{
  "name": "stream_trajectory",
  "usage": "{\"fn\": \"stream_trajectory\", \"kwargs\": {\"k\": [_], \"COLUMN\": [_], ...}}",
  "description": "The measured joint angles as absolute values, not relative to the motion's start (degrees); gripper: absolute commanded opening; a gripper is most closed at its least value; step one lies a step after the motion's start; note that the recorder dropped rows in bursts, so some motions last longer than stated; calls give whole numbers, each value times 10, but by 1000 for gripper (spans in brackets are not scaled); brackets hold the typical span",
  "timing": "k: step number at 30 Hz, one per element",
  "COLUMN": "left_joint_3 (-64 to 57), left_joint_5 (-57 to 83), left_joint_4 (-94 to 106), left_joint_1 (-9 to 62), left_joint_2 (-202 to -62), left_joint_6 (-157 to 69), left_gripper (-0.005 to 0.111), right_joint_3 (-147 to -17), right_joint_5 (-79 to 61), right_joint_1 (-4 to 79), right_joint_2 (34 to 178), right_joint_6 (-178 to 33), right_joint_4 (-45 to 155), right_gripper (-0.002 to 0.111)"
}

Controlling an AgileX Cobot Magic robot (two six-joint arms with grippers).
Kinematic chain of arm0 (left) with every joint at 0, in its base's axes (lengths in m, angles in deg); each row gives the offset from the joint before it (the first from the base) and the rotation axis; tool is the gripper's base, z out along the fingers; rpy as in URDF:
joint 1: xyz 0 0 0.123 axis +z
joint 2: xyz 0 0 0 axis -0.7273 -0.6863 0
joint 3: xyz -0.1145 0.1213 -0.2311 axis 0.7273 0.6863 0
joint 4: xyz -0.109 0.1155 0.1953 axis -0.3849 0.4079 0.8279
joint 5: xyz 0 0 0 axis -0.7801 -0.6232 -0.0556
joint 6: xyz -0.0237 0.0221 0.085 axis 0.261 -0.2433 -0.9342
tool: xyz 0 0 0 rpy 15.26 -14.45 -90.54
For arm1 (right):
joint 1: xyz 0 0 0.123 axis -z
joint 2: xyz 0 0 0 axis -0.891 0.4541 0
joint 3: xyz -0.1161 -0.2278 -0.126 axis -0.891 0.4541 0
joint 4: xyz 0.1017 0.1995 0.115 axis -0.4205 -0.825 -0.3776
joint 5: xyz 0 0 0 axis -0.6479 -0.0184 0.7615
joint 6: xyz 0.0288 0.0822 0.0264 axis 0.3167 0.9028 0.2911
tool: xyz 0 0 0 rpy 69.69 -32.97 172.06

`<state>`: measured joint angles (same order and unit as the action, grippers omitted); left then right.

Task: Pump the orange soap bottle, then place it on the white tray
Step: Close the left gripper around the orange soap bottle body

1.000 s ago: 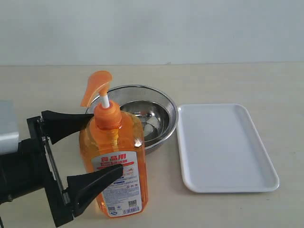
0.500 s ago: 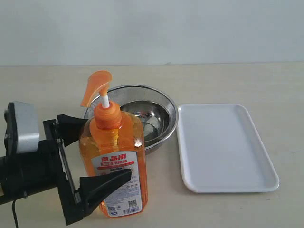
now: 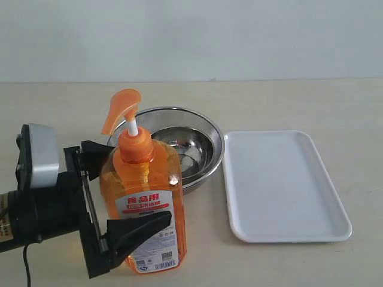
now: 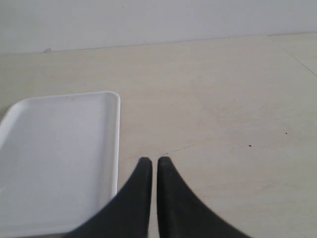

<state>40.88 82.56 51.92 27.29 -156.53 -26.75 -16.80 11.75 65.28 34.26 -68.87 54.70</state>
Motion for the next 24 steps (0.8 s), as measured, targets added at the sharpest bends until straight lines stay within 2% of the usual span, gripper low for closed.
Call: {"fn": "stream_trajectory", "kwargs": {"k": [24], "left_joint_3": [399], "left_joint_5": [826], "left_joint_4": [543], "left_joint_1": [273], "left_joint_2": [-1565], "left_joint_6": [-252], "left_gripper": [110], "right_joint_3": [-168], "right_joint_5": [117], "right_joint_1": [653], "right_joint_2": [343], "right_joint_6": [-689], "right_joint_4": [547], "right_gripper": [1]}}
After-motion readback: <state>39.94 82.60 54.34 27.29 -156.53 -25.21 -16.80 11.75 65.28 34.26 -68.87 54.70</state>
